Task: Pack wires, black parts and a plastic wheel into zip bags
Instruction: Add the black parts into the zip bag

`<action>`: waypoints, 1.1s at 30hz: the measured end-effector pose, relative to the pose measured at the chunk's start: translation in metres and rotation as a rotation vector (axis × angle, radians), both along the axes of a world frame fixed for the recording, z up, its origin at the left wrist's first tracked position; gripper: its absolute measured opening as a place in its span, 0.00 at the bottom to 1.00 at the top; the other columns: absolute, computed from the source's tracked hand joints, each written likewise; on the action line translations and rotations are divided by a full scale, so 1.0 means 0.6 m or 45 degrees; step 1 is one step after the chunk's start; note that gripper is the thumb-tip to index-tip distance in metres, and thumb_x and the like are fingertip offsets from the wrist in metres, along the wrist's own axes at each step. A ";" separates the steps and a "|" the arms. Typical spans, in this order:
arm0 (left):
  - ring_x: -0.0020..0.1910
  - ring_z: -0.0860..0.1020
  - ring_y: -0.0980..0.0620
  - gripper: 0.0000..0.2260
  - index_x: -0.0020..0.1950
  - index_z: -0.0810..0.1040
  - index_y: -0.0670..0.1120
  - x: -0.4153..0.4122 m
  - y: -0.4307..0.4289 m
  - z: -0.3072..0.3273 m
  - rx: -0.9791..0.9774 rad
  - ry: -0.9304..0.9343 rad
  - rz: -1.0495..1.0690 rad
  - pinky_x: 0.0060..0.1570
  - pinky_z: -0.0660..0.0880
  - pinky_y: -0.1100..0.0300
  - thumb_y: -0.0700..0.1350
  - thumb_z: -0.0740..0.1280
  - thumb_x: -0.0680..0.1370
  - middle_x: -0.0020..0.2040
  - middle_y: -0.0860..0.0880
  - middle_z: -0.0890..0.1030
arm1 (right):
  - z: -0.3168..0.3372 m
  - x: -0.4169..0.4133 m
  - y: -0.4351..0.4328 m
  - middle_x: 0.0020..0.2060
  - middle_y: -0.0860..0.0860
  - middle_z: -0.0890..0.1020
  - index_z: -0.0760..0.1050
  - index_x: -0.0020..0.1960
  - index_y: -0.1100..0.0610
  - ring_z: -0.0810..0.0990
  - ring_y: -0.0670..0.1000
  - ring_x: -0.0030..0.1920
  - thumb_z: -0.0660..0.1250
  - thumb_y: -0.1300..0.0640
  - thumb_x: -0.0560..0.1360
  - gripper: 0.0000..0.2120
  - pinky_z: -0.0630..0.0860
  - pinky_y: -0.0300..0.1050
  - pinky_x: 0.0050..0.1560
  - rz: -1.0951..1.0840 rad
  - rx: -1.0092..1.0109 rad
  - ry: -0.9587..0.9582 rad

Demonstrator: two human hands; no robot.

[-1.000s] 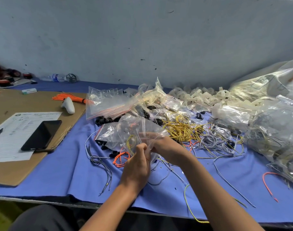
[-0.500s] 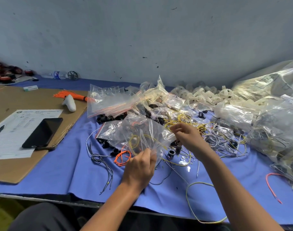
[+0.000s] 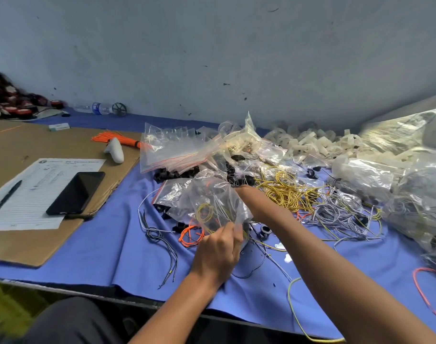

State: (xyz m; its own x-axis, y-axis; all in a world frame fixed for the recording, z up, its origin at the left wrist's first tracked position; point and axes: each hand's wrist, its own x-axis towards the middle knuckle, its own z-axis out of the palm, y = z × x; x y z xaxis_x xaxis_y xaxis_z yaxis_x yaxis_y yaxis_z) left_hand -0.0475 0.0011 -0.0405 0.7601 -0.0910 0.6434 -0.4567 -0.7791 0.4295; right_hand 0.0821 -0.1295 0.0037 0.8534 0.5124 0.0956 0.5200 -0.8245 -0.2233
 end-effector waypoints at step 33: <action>0.26 0.76 0.40 0.20 0.40 0.72 0.43 0.000 0.000 -0.003 0.007 0.047 -0.063 0.24 0.64 0.57 0.52 0.51 0.84 0.29 0.45 0.76 | 0.165 -0.086 -0.153 0.47 0.60 0.83 0.79 0.54 0.60 0.81 0.54 0.47 0.64 0.62 0.80 0.07 0.79 0.47 0.51 -0.344 1.733 0.038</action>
